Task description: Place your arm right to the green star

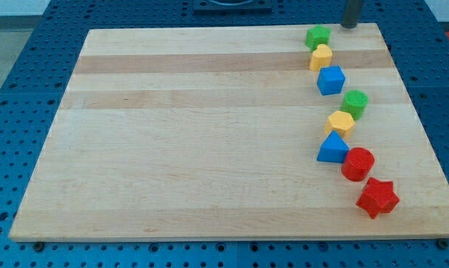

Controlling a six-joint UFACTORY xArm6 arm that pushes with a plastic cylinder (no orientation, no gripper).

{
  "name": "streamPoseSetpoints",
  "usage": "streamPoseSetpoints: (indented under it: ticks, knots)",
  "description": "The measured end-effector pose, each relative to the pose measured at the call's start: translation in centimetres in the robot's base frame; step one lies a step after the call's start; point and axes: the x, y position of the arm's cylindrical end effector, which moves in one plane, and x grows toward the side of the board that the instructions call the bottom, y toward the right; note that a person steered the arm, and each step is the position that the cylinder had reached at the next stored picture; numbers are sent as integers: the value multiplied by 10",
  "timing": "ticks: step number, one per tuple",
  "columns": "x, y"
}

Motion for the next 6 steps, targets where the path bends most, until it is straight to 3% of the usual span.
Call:
streamPoseSetpoints:
  ticks: [2,6]
  knots:
    - [39,-20]
    - [59,-11]
